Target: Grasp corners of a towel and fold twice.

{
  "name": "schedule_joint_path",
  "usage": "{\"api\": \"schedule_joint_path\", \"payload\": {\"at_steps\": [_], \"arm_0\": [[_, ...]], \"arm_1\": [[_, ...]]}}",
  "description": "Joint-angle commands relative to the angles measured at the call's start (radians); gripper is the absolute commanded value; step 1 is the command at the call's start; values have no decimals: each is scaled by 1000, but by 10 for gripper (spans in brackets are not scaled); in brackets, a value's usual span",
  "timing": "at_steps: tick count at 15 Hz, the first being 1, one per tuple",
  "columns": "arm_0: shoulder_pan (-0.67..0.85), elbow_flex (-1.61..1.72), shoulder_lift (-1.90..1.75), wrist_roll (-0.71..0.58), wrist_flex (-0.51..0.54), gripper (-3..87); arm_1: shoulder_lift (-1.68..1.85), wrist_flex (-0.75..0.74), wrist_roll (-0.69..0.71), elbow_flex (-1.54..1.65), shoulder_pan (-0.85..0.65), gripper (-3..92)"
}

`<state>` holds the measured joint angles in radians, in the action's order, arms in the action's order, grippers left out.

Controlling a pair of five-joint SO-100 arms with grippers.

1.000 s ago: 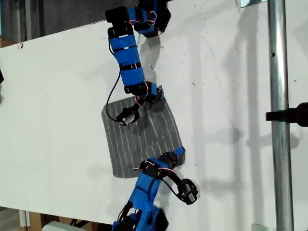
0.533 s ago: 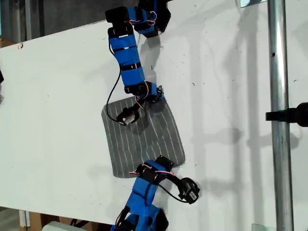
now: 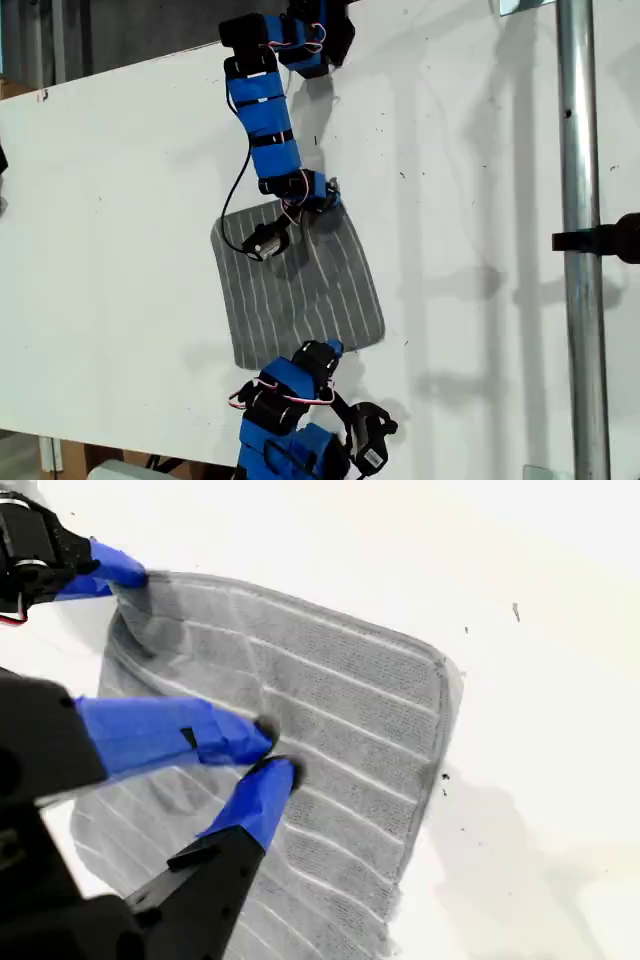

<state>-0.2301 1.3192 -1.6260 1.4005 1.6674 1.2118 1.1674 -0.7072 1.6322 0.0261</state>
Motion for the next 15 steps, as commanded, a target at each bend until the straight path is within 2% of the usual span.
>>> {"api": "schedule_joint_path", "payload": {"at_steps": [1,4,8,10,13,15], "arm_0": [[-20,0,-77,-31,-35,369],[-34,106,-81,-38,-89,368],[-97,500,-29,98,-388,366],[-118,466,112,126,-456,365],[-133,272,380,149,-426,366],[-115,146,466,146,-328,363]], "arm_1": [[-2,-14,0,-9,5,-2],[-2,-14,0,-9,5,-2],[-2,-15,2,-9,6,-2],[-2,-15,2,-9,6,-2],[-2,-15,2,-9,6,-2],[-2,-15,2,-9,6,-2]]}}
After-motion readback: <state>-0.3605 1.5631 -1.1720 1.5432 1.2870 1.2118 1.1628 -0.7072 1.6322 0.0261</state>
